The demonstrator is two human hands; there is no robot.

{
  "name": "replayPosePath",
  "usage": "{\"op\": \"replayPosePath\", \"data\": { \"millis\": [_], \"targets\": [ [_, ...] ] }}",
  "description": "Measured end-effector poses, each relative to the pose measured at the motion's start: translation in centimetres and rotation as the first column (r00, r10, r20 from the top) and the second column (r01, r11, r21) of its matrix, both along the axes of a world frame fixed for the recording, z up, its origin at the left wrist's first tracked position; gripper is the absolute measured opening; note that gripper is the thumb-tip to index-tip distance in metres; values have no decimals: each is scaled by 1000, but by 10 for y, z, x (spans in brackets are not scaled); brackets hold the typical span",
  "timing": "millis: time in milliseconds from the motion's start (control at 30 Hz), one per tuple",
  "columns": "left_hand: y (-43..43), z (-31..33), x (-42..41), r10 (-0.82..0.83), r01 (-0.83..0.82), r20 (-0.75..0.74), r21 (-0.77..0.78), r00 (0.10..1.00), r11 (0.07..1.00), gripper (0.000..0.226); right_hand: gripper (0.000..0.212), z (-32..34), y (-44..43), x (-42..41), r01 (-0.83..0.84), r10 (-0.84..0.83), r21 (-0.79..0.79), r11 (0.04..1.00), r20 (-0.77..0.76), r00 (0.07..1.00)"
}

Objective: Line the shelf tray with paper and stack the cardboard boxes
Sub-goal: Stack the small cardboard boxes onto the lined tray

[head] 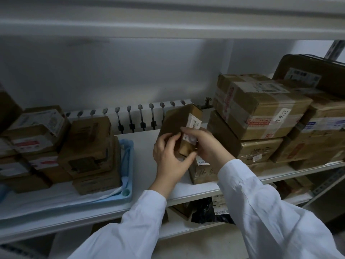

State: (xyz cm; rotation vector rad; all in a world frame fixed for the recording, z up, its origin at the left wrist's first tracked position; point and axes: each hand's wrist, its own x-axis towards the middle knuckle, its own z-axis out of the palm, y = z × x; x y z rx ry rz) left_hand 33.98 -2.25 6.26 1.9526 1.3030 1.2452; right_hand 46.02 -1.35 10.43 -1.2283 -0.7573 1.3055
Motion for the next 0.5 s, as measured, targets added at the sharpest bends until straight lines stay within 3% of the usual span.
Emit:
{"op": "replayPosePath", "data": {
  "millis": [100,167,200,267,333,367,433,500],
  "targets": [
    [2,-1,-11,117,-19,319,-293,941,956,67,49,-2,-2,6,-16,14,-75,997,-26,1000],
    [10,1,-18,357,-5,472,-598,806,802,78,34,0,-5,8,-58,52,-46,997,-113,992],
    [13,3,-22,434,100,532,-708,727,699,78,27,1,-7,9,-73,67,-36,997,-150,986],
    [14,7,-28,474,419,679,-726,561,545,59,24,2,-10,8,-96,90,-25,995,-182,979],
    [10,6,-31,500,611,776,-620,385,492,42,30,0,-10,5,-81,77,-24,996,-133,988],
    [9,6,-32,515,631,790,-592,333,501,40,34,-4,-8,4,-28,25,-38,999,-74,997],
    [10,1,-36,530,613,794,-585,298,531,39,39,-17,-3,9,145,-124,-79,986,224,967],
    [11,-1,-39,538,592,793,-588,286,551,36,40,-33,-3,21,257,-149,-82,963,631,761]
  ]
}}
